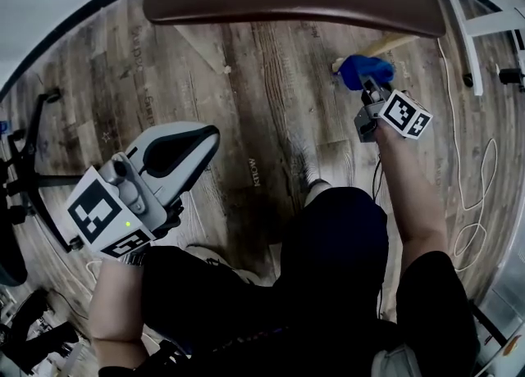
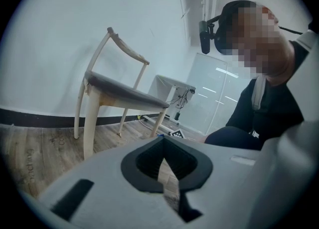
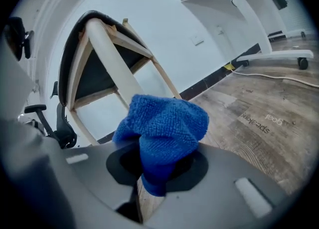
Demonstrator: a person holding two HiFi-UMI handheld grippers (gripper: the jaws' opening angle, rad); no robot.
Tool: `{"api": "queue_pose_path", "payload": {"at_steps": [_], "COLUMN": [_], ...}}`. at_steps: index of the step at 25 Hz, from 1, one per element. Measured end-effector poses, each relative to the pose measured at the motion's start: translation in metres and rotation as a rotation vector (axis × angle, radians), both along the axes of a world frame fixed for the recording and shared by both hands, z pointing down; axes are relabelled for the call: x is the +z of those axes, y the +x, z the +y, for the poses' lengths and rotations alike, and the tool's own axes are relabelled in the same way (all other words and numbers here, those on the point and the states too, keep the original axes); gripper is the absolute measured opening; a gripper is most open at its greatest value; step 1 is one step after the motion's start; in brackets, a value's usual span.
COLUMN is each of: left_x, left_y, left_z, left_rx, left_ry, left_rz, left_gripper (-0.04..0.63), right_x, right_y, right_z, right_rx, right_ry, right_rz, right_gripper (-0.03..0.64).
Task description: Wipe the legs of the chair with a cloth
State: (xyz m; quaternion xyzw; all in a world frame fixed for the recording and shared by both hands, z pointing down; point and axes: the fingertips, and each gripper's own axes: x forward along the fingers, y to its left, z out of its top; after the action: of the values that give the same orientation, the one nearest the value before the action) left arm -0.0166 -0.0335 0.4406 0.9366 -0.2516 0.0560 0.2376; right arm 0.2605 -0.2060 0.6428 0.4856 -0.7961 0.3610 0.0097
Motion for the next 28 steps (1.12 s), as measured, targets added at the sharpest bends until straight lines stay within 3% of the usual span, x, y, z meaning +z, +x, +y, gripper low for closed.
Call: {"api": "queue_pose_path", "payload": {"at_steps": [8,12,18,23,28], "left_x": [-0.003,0.000,-0.004,-0.004,-0.002], "left_y": [0.003,0.001,-0.003,-0.004,-0.009], "left_z": [0.001,0.002,0.003,0.003,0.003], "left_rx": [0.019,0.013,-0.001,-0.006,-0.020], "left_ry": [0.002,-0.007,-0.002,-0.003,-0.011], "left_rz": [0.005,0.000,0.008,0.011,0.002], "left_gripper": [0.000,0.000,0.000,0.000,0.000], "right_x": [0.039,0.070,0.084,0.136,0.152], "right_y": [0.000,0.000,0.002,0.007,0.005], "right_z": [-0.006,-0.007,-0.012,-0.005,-0.014], "right_rx": [0.012,0.025,0.039,0.037,0.063], "right_ry": [-0.017,-0.079,-0.065,-0.240,-0.278], "right_rz": [0.065,0.103,0.090,0.180,0.219], "right_gripper": [0.086,0.086,0.086,0.086,0.086]}}
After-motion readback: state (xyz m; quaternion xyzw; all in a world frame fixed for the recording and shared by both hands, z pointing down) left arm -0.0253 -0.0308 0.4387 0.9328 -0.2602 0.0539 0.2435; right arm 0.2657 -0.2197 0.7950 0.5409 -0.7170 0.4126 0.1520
